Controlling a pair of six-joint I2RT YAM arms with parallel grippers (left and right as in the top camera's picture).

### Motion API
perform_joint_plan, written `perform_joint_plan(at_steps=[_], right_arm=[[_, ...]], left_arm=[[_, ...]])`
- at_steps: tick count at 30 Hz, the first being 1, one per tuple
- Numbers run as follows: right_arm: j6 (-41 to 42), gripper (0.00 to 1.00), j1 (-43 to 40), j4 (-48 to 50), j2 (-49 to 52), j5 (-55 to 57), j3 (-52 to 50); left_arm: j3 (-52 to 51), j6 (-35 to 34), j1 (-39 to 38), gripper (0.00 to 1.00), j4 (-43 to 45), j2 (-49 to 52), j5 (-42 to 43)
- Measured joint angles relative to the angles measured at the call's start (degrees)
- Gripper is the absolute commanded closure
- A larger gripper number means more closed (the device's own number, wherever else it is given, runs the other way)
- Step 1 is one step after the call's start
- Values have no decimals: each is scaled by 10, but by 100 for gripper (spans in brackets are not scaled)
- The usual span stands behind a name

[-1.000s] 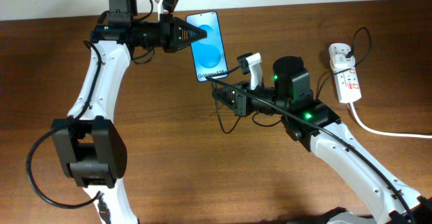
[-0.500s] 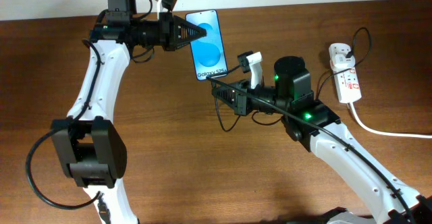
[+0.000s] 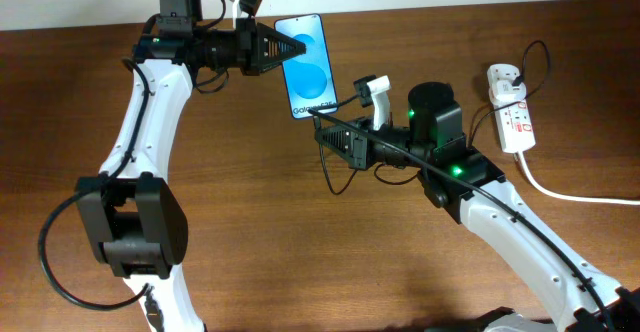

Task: Plug charger to phone and switch on socket
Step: 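Lower the phone with the left gripper onto the table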

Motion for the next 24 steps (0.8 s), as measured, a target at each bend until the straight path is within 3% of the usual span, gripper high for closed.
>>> perform_joint_plan(at_steps=[9,15,18,20,24], right_arm=[[0,85,-3,2,0,5,1],[0,83,-10,0,-1,7,2],[0,72,-10,1,-1,6,2],[0,59,-11,0,-1,6,2],[0,51,-12,0,-1,7,2]], left_arm=[[0,2,-2,100,-5,0,0],[0,11,-15,100,-7,0,0],[0,11,-16,100,-7,0,0],[0,11,-16,100,-9,0,1],[0,11,-16,100,-10,0,1]])
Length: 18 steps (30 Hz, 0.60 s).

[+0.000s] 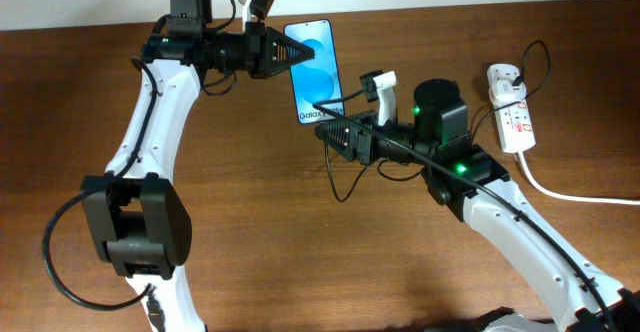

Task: Plug charger to phone and switch on socket
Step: 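Lower the phone with the left gripper onto the table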

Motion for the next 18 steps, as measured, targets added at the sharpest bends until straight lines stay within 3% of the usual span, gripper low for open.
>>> perform_joint_plan(at_steps=[5,8,12,18], right_arm=[[0,48,0,-8,0,0,2],[1,47,-1,-21,0,0,2],[1,43,-2,-40,2,9,2],[-2,41,-7,-49,2,19,3]], left_arm=[[0,9,0,100,-6,0,-11],[-1,24,0,100,-54,0,-40],[0,48,2,100,-147,-1,-104],[-1,101,2,100,-211,-1,-223]])
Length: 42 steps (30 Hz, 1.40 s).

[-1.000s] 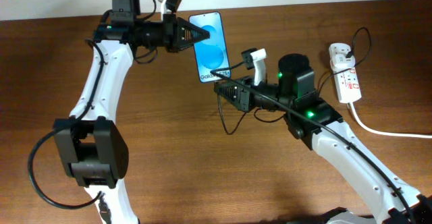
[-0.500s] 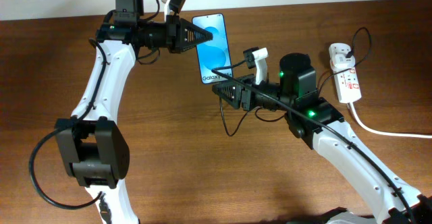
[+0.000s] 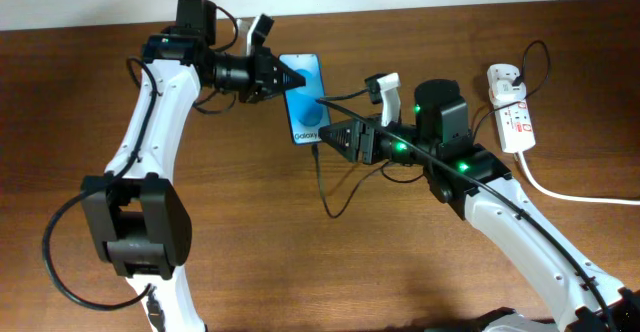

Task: Plug charger to phone and switch on socket
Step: 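Lower the phone with the left gripper onto the table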

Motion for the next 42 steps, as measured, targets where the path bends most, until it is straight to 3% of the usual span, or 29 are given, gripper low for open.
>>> perform_joint_plan(at_steps=[13,42], right_arm=[[-12,41,0,-56,0,3,1],[-25,40,0,-118,0,16,1]], left_arm=[[0,37,0,100,-30,0,-157],[0,38,-5,100,-30,162,-216]])
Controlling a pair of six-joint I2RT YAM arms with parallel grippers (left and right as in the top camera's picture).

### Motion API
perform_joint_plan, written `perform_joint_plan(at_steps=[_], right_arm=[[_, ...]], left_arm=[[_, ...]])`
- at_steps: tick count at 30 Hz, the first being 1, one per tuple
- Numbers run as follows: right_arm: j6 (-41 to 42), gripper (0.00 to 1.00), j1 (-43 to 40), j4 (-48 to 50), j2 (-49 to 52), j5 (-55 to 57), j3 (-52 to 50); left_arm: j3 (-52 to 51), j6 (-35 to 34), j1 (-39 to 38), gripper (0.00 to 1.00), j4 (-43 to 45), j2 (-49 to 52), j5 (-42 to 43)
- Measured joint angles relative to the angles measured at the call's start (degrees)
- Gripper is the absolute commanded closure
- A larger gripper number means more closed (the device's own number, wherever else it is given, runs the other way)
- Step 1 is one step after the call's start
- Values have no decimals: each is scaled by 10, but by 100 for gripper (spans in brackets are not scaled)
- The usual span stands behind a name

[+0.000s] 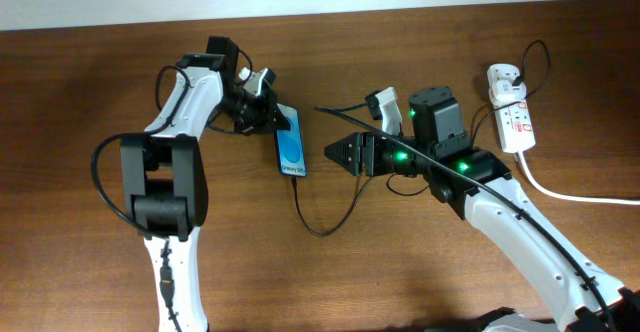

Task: Plug charger to phone and switch on socket
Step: 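Lower the phone with the left gripper onto the table, then lay the phone flat with the left gripper and release it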

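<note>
The phone (291, 150) with a blue screen lies narrow and slightly turned on the wooden table (420, 272), left of centre. My left gripper (272, 118) sits over the phone's top end, apparently shut on it. A thin black charger cable (318, 230) leaves the phone's bottom end, loops toward the front and runs back up under my right arm. My right gripper (332, 155) hangs a short way right of the phone, apart from it, jaws slightly parted and holding nothing. The white socket strip (512, 112) lies at the far right with a plug (503, 77) in it.
The strip's white lead (570, 196) runs off the right edge. My right arm's black body (440, 137) with green lights stands between the phone and the strip. My left arm's base (160, 187) stands left of the phone.
The left gripper has come down and toward the front with the phone, which now looks narrower and lower. The right gripper has let go at the phone's bottom end and drawn back to the right; the cable stays attached.
The left gripper held the phone up at the back while the right gripper held the cable end below it. The two then stood closer, and then the right gripper was at the phone's bottom edge. Now the cable hangs from the phone and the right gripper is off it.
</note>
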Motion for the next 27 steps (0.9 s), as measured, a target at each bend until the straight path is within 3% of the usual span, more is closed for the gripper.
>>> perform_joint_plan(at_steps=[16,27], right_arm=[[0,40,0,-13,0,4,0],[-2,40,0,-14,0,8,0]], left_arm=[[0,-4,0,100,-3,25,28],[3,-4,0,94,-9,25,20]])
